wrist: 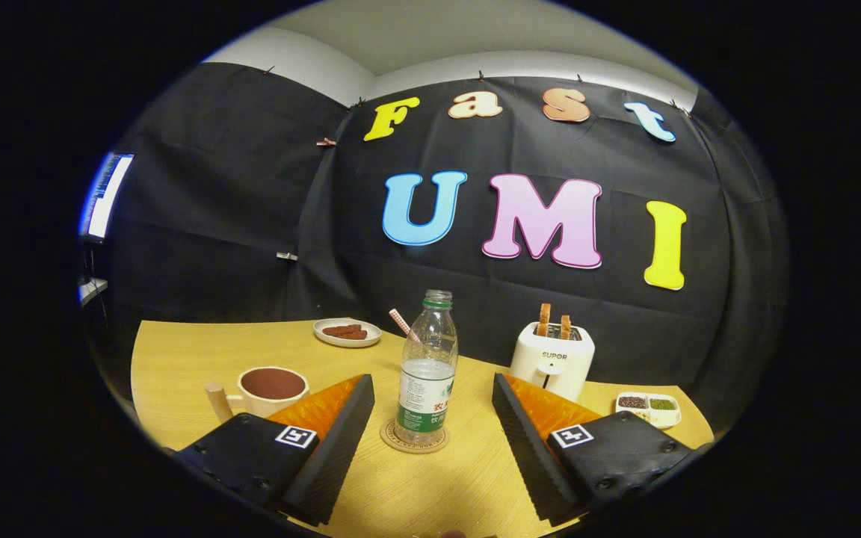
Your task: Take the bottle from table, then pour the juice into the cup, finally place the bottle on the coaster
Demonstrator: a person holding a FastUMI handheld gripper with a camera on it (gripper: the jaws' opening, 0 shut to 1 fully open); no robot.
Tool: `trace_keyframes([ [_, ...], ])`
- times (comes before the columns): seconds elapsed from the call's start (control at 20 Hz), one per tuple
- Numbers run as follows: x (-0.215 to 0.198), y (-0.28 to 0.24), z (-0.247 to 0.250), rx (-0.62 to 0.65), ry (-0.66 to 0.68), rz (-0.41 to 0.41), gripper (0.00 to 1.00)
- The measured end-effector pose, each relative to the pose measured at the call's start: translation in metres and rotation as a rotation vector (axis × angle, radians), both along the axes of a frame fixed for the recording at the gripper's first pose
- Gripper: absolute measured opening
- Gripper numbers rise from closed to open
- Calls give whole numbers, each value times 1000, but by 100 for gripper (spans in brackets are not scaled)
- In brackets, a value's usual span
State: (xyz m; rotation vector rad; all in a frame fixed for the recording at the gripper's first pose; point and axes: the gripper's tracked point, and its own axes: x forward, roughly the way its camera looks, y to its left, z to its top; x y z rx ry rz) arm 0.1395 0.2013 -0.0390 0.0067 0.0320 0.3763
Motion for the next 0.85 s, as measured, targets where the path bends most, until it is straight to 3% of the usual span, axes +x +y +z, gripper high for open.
trace_keyframes([
  [0.4, -52, -16, 19, -9, -45, -14, 97],
  [0.85, -88, -56, 5, -2, -23, -72, 97],
])
